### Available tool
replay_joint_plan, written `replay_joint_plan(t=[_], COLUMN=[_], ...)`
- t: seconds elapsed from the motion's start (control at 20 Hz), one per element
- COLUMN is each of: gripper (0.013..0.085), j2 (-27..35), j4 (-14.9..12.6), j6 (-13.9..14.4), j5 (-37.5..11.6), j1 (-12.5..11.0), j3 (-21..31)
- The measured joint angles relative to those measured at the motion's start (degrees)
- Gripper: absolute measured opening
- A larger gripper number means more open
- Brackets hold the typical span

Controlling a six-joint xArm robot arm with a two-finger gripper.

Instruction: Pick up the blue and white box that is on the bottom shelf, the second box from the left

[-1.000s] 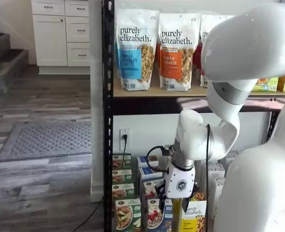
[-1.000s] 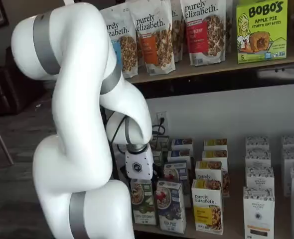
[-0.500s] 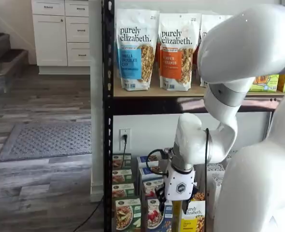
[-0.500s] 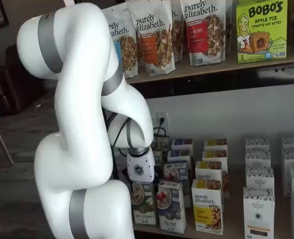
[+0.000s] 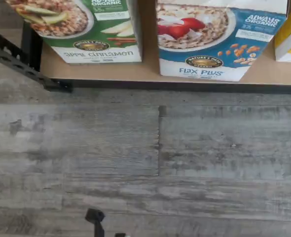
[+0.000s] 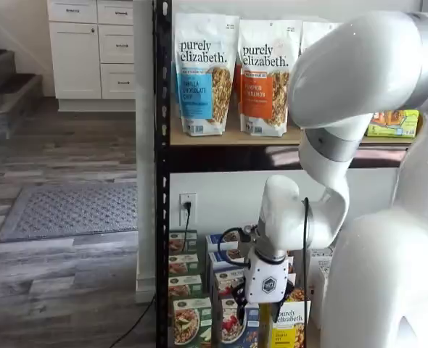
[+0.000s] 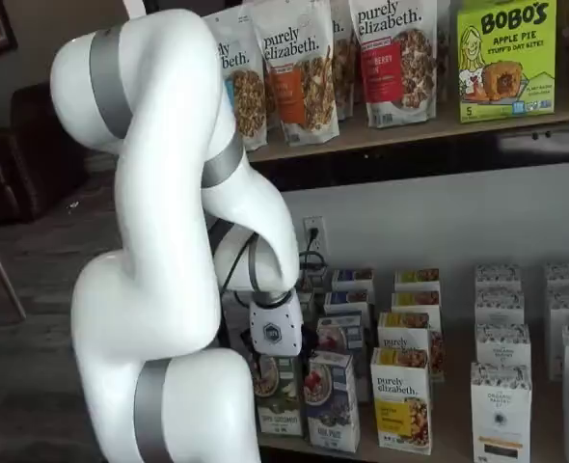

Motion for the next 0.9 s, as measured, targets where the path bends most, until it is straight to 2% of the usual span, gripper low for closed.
replay_joint_plan(t=[0.4,0.65,0.9], gripper=[0.0850,0.0850,0.0850], j2=[4.67,7.30,9.95], j4=[-5.88,-6.37,-4.43], j6=[4.01,3.33,0.75], j5=[-0.30,-0.93,-2.71], j1=[-1.55,-2.66,-3.31], j3=[-3.77,-6.02,-8.12])
